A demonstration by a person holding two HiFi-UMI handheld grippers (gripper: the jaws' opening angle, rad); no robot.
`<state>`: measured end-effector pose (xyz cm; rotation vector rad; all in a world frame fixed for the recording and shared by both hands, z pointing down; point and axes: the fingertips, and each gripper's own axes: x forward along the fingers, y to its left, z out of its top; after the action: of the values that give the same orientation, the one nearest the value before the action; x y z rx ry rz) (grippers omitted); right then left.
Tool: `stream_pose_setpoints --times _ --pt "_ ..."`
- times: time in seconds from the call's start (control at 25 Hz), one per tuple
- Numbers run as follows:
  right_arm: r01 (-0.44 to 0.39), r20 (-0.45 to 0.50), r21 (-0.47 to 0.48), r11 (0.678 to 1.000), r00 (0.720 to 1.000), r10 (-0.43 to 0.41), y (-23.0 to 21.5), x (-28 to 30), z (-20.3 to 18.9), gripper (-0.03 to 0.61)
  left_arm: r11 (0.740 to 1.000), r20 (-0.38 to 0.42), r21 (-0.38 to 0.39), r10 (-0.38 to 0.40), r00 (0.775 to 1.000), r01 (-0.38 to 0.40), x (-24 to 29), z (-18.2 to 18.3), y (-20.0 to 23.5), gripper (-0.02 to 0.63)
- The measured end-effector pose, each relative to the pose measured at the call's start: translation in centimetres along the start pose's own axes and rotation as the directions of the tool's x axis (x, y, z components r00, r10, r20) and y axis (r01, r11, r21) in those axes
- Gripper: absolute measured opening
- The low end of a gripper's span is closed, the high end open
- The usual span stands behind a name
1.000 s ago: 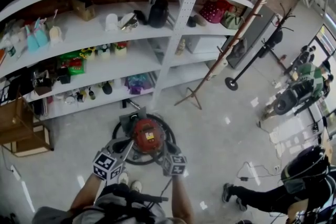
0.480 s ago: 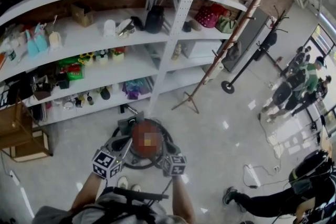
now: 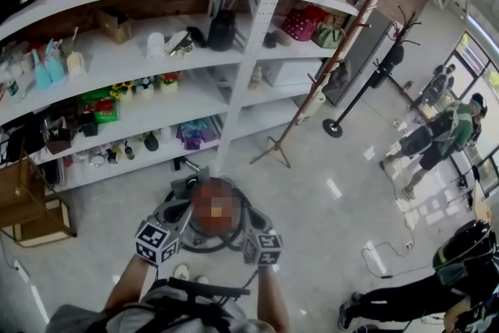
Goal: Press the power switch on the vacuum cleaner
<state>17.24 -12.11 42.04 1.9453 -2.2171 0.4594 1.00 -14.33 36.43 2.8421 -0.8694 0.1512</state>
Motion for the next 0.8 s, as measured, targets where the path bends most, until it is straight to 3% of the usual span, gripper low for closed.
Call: stream_pose_setpoints --times 0.32,0.8 --pt "0.016 0.106 -0.014 1.000 0.994 -0.014 1.1 -3.8 4.6 0.011 1.000 0.008 0.009 0.000 1.000 0.000 0.0 0.6 0.3 0.009" --pt "0.040 0.129 0.003 0.999 0.991 -0.040 2.1 -7.5 4.7 0.011 1.000 0.014 0.004 0.002 1.000 -0.002 -0.7 0.5 0.5 0.009"
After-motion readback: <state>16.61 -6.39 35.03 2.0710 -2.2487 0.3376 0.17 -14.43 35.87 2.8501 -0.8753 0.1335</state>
